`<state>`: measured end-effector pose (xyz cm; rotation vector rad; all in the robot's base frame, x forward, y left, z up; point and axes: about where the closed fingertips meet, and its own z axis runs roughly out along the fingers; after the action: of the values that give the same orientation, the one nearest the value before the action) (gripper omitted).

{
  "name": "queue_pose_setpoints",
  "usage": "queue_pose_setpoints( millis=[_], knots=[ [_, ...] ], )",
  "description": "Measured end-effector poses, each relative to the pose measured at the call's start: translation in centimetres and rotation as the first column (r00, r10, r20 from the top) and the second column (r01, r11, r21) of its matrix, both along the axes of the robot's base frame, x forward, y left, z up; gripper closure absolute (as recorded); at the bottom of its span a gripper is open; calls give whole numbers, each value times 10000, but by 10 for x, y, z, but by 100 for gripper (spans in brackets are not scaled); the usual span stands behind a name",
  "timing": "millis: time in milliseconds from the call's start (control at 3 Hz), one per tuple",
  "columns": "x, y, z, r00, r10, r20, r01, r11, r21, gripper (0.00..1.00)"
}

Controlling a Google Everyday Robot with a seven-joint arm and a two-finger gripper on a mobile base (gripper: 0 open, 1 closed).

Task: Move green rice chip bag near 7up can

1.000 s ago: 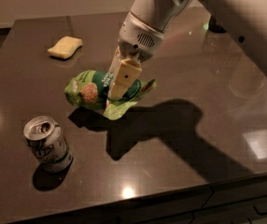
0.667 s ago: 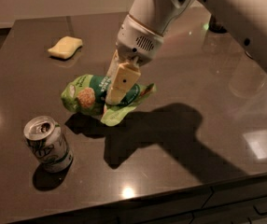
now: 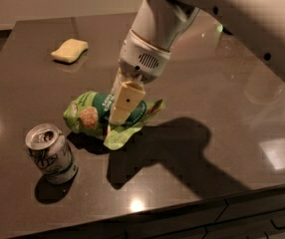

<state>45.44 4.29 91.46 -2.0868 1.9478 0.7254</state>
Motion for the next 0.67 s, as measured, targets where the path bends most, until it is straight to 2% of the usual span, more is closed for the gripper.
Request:
queue_pose_setpoints(
  millis=[667],
  knots=[
    [0,7,-6,10000,-33,14,33,10000,48,36]
  ],
)
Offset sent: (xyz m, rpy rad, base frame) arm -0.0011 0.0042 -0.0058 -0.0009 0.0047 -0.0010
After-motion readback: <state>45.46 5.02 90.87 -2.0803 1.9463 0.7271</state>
